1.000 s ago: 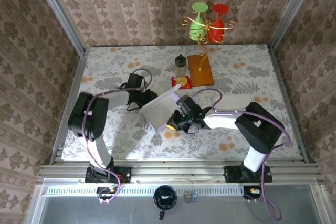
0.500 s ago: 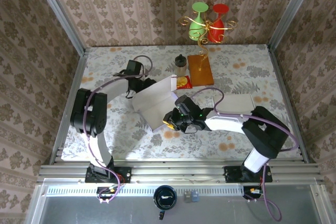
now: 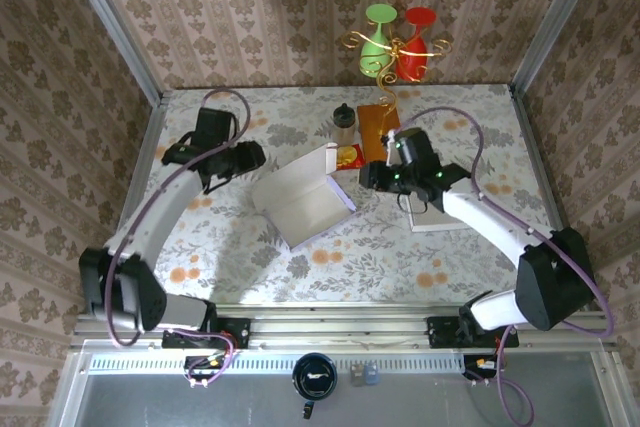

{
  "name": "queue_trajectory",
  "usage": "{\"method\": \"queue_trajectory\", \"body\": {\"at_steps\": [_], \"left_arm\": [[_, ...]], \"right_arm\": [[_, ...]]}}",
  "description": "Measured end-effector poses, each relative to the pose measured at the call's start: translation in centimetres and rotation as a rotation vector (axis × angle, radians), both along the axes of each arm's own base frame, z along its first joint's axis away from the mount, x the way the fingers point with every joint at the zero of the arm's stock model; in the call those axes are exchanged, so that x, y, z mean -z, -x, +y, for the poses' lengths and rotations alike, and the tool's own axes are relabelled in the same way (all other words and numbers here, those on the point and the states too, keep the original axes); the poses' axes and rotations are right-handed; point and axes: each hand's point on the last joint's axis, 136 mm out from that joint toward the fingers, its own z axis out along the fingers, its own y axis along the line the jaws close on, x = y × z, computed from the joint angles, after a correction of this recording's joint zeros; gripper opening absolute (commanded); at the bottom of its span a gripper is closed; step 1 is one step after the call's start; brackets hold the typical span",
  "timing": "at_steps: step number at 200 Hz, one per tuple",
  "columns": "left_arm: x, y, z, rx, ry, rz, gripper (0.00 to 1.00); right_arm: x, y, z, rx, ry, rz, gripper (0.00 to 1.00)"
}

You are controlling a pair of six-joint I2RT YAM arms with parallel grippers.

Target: Fold the paper box

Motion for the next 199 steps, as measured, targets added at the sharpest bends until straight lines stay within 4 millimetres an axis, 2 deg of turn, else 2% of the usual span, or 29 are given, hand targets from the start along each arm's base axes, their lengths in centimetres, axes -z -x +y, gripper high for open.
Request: {"method": "queue_trajectory", "body": {"at_steps": [19, 41, 68, 91, 138, 199], "left_arm": [[-0.2, 2.7, 0.9, 0.005, -0.004, -0.008, 0.51], [0.6, 5.5, 1.7, 0.020, -0.014, 0.007, 0.52], [2.1, 7.9, 2.0, 0.048, -0.030, 0.039, 0.54], [3.6, 9.2, 2.2, 0.077, -0.046, 0.064, 0.56], [5.1, 10.1, 2.2, 0.159, -0.081, 0.054, 0.59], [5.7, 8.9, 1.9, 0.210, -0.109, 0.031, 0.60]], "right_arm": [[-0.4, -1.8, -0.6, -0.092, 0.051, -0.068, 0.45], [0.9, -2.3, 0.1, -0.226, 0.102, -0.120, 0.48], [2.7, -2.8, 1.5, -0.386, 0.146, -0.173, 0.51], [3.2, -3.8, 2.7, -0.490, 0.164, -0.243, 0.53], [3.3, -5.8, 4.3, -0.621, 0.202, -0.360, 0.57], [3.6, -7.4, 5.8, -0.722, 0.247, -0.462, 0.61]]}}
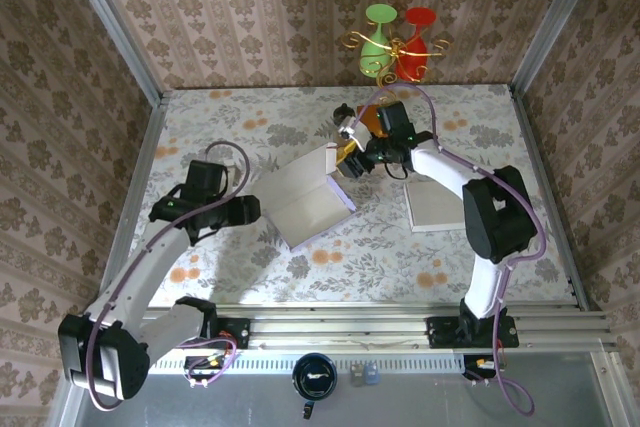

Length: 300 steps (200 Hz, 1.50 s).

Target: Fold the paper box

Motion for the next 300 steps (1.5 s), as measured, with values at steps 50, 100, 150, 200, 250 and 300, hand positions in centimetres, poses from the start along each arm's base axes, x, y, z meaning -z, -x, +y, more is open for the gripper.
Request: {"method": "queue_trajectory", "body": {"at_steps": [50, 100, 150, 200, 250, 300], "left_arm": [[0.7, -0.8, 0.4, -0.002, -0.016, 0.006, 0.60], [1.1, -1.3, 0.2, 0.017, -0.017, 0.006, 0.60], [1.6, -1.4, 0.3, 0.023, -0.025, 0.019, 0.59], [1.6, -1.5, 0.4, 0.026, -0.029, 0.018, 0.59], [1.7, -1.6, 0.4, 0.031, -0.035, 0.022, 0.60], [0.0, -2.5, 0.9, 0.052, -0.036, -0.024, 0.61]], "right_arm": [[-0.5, -1.1, 1.0, -0.045, -0.002, -0.045, 0.61], [-0.8, -1.3, 2.4, -0.093, -0.012, -0.066, 0.53], [-0.3, -0.6, 2.9, -0.112, -0.001, -0.041, 0.32], [-0.1, -0.5, 2.9, -0.120, 0.008, -0.046, 0.17], [-0.1, -0.2, 2.7, -0.124, 0.015, -0.052, 0.00], [-0.2, 2.1, 1.2, -0.116, 0.044, -0.049, 0.00]]}}
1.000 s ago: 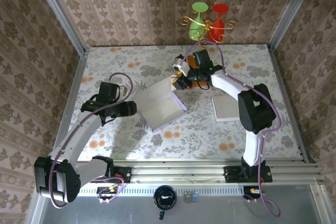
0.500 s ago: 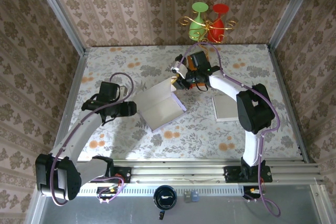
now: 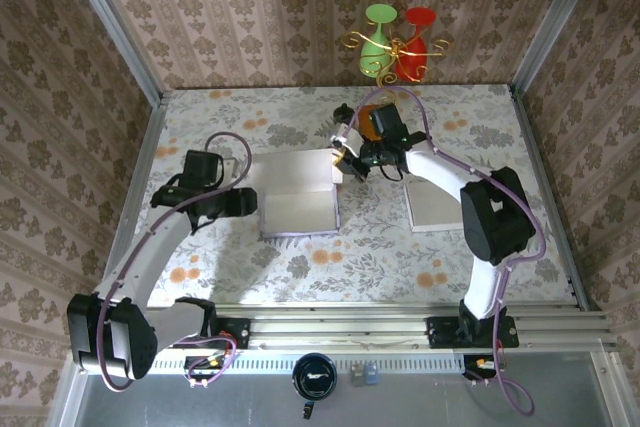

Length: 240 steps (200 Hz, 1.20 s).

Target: Fold the paper box

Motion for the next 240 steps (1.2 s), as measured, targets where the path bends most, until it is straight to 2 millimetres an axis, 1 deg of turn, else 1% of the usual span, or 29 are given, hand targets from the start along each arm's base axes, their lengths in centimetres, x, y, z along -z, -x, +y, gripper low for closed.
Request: {"method": "queue_trajectory", "body": {"at_steps": [18, 40, 58, 85, 101, 130, 160, 188, 200, 214, 231, 240], "left_arm": [[-0.5, -0.2, 0.0, 0.024, 0.010, -0.015, 0.61], [-1.5, -0.7, -0.5, 0.079, 0.032, -0.046, 0.61], [-2.3, -1.4, -1.4, 0.153, 0.057, -0.075, 0.62], [-2.1, -2.3, -3.0, 0.281, 0.102, -0.088, 0.62], [-1.8, -2.5, -4.2, 0.361, 0.143, -0.087, 0.61], [-2.1, -2.2, -5.8, 0.467, 0.192, -0.100, 0.62], [-2.1, -1.7, -6.8, 0.530, 0.188, -0.117, 0.62], [-1.0, -2.0, -7.1, 0.539, 0.148, -0.102, 0.60], [-0.3, -2.3, -7.1, 0.536, 0.132, -0.092, 0.57], [0.2, -2.7, -7.0, 0.526, 0.120, -0.084, 0.52], [0.4, -3.1, -7.0, 0.523, 0.110, -0.085, 0.45], [0.4, -3.3, -7.2, 0.524, 0.109, -0.085, 0.43]], "right_arm": [[-0.4, 1.2, -0.9, 0.009, 0.002, 0.006, 0.00], [-0.7, 2.5, -2.6, 0.030, 0.007, 0.018, 0.00], [-0.6, 3.6, -3.8, 0.048, 0.012, 0.031, 0.00], [0.1, 4.6, -5.1, 0.070, 0.022, 0.061, 0.00], [0.2, 4.7, -5.4, 0.076, 0.024, 0.069, 0.00], [0.3, 4.6, -5.7, 0.085, 0.024, 0.075, 0.00], [0.4, 4.7, -6.0, 0.089, 0.023, 0.088, 0.00], [0.4, 4.7, -6.0, 0.087, 0.018, 0.092, 0.00], [0.4, 4.7, -6.0, 0.087, 0.018, 0.092, 0.00], [0.4, 4.7, -6.0, 0.087, 0.018, 0.092, 0.00], [0.4, 4.7, -6.0, 0.087, 0.018, 0.092, 0.00], [0.4, 4.7, -6.0, 0.087, 0.018, 0.092, 0.00]]}}
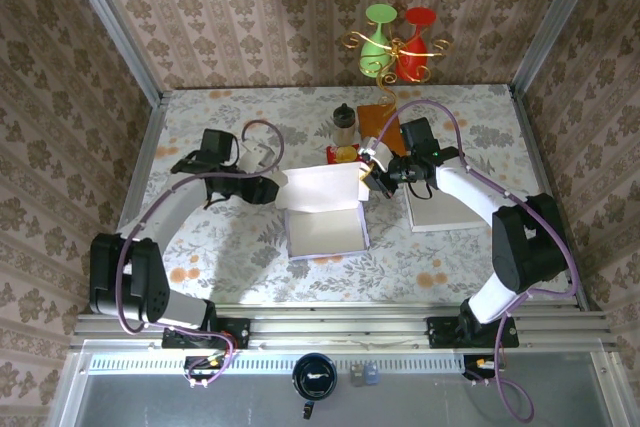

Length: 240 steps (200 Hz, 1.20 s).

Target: Fold the paper box

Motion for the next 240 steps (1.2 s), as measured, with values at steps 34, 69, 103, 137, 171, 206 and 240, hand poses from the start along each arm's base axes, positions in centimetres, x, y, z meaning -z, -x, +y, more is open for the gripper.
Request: {"method": "queue_trajectory", "body": {"at_steps": [34, 69, 103, 137, 171, 206, 240], "left_arm": [[0.1, 0.0, -0.9, 0.024, -0.006, -0.004, 0.38], [0.6, 0.0, -1.1, 0.028, -0.018, 0.010, 0.23], [0.7, -0.2, -1.2, 0.024, -0.029, 0.007, 0.13], [0.7, -0.3, -1.5, 0.012, -0.052, 0.002, 0.04], [0.7, -0.7, -1.8, -0.042, -0.091, 0.000, 0.00], [0.7, -0.9, -1.7, -0.168, -0.120, 0.023, 0.00], [0.0, -1.4, -1.4, -0.312, -0.113, 0.033, 0.00]], "right_arm": [[0.0, 0.0, 0.0, -0.001, -0.002, 0.001, 0.00], [0.0, 0.0, 0.0, 0.000, -0.003, 0.003, 0.00], [0.0, 0.0, 0.1, 0.013, -0.009, 0.016, 0.00], [0.0, 0.0, 0.0, 0.033, -0.014, 0.033, 0.00], [0.2, -0.2, 0.1, 0.095, -0.001, 0.063, 0.00], [-0.1, -1.5, 0.6, 0.280, 0.037, 0.094, 0.00], [-0.7, -2.5, 1.0, 0.530, 0.032, 0.099, 0.00]]}}
